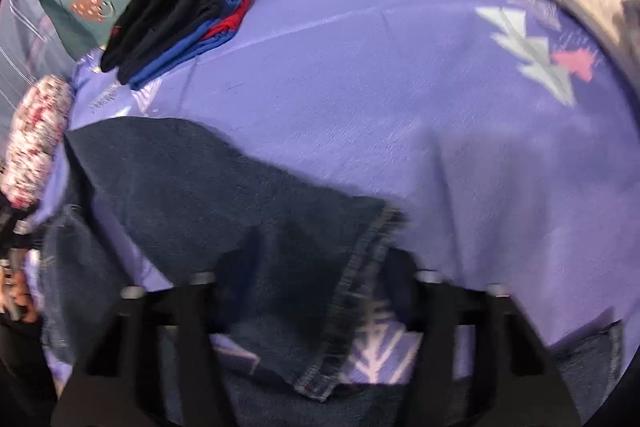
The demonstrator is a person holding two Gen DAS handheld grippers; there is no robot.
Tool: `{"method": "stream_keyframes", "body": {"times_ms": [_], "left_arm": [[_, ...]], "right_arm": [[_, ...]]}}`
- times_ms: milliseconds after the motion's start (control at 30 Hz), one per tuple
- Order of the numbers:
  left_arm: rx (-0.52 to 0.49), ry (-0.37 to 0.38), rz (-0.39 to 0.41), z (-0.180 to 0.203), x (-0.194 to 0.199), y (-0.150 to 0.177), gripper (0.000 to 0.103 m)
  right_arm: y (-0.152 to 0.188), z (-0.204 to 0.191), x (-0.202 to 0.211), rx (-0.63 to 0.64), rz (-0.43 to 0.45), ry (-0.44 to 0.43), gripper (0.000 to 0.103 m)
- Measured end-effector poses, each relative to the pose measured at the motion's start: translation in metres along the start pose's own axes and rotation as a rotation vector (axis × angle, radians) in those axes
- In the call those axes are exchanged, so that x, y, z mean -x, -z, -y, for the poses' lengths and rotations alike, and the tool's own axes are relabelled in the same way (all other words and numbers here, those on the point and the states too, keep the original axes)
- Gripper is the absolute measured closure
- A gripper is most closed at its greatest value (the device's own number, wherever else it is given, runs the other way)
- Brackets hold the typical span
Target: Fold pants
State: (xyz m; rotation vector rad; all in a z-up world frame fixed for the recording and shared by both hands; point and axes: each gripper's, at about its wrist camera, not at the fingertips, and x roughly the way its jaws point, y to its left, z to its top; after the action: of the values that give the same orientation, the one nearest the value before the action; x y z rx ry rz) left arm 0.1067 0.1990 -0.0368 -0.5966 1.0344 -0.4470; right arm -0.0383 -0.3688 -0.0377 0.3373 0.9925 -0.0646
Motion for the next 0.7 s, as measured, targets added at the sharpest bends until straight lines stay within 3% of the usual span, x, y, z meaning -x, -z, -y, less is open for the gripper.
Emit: {"method": "stream_keyframes", "body": {"times_ms": [33, 100, 133, 167, 200, 267, 333, 367, 400, 433, 467, 700], "left_arm": [[-0.006, 0.041, 0.028, 0.003, 0.01, -0.001, 0.036], [-0.025, 0.063, 0.029, 0.008, 0.009, -0.003, 0.035], [-0.028, 0.055, 0.017, 0.009, 0.006, -0.005, 0.03], [-0.012, 0.054, -0.009, 0.005, -0.002, -0.006, 0.01], [0.021, 0.063, -0.029, 0.001, -0.01, -0.008, 0.002], [0.088, 0.028, -0.052, -0.012, -0.026, -0.009, 0.004], [0.076, -0.017, -0.001, -0.011, -0.022, -0.009, 0.022], [0.058, -0.035, 0.025, -0.007, -0.016, -0.01, 0.044], [0.033, -0.043, 0.057, -0.003, -0.006, -0.011, 0.075], [0.016, -0.034, 0.078, 0.0, 0.003, -0.014, 0.089], [0.001, -0.014, 0.104, 0.004, 0.014, -0.016, 0.096], [-0.13, 0.028, 0.228, 0.055, 0.068, -0.027, 0.096]], "right_arm": [[0.0, -0.001, 0.002, 0.015, 0.003, 0.003, 0.081], [-0.003, 0.002, 0.008, 0.033, 0.014, -0.035, 0.088], [-0.005, 0.005, 0.012, 0.038, 0.022, -0.055, 0.09], [-0.006, 0.008, 0.016, 0.042, 0.039, -0.063, 0.09], [-0.008, 0.012, 0.022, 0.043, 0.06, -0.059, 0.091], [-0.012, 0.015, 0.034, 0.031, 0.095, -0.061, 0.092], [-0.019, 0.02, 0.049, 0.013, 0.152, -0.077, 0.101], [-0.022, 0.022, 0.053, 0.01, 0.165, -0.083, 0.101], [-0.024, 0.025, 0.06, 0.002, 0.188, -0.085, 0.101], [-0.028, 0.027, 0.066, -0.002, 0.211, -0.081, 0.101], [-0.031, 0.03, 0.073, -0.006, 0.23, -0.082, 0.101], [-0.064, 0.041, 0.122, -0.048, 0.4, -0.068, 0.101]]}}
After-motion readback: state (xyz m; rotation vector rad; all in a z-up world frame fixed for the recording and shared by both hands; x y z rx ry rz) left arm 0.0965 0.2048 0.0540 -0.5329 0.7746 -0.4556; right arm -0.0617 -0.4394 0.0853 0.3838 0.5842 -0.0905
